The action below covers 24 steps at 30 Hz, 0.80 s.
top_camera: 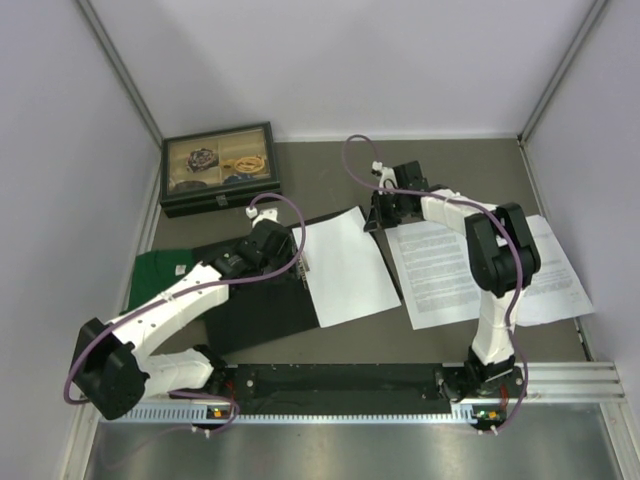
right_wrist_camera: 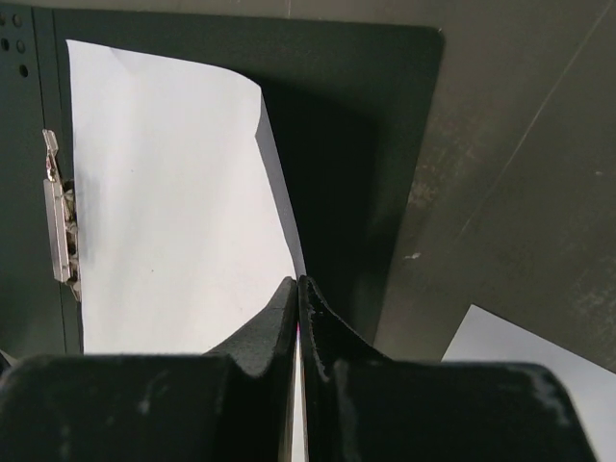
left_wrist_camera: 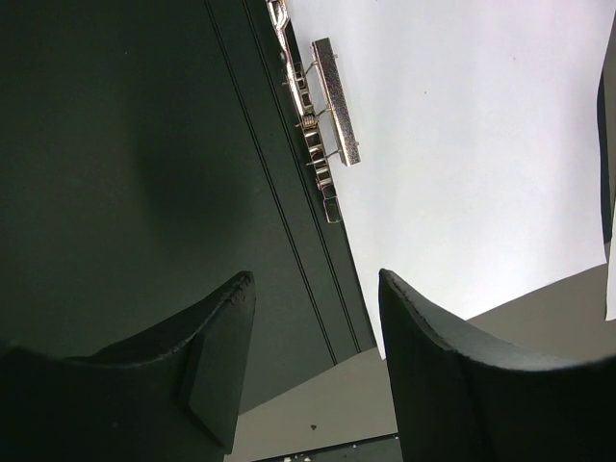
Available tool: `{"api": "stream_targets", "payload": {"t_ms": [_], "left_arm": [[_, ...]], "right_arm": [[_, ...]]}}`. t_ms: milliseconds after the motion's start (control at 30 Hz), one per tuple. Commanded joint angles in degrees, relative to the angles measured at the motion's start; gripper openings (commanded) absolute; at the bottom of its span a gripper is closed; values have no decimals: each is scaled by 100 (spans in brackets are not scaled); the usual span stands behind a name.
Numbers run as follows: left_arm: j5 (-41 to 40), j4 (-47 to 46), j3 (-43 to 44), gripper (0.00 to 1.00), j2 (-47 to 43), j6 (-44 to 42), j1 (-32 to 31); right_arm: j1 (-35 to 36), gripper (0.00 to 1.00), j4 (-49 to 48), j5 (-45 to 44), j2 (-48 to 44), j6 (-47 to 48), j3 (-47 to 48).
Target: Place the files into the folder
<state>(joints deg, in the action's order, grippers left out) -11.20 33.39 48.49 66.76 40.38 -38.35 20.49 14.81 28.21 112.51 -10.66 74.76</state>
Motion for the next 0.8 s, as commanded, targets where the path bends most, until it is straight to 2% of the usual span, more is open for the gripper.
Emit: {"api": "stream_targets", "payload": {"t_ms": [0, 767], "left_arm": [[39, -210, 20, 60, -5, -57, 20], [74, -236, -15, 60, -49, -92, 20]], "right_arm": [[95, 0, 31, 115, 78, 195, 355], [131, 0, -48, -8, 298, -139, 653]]}}
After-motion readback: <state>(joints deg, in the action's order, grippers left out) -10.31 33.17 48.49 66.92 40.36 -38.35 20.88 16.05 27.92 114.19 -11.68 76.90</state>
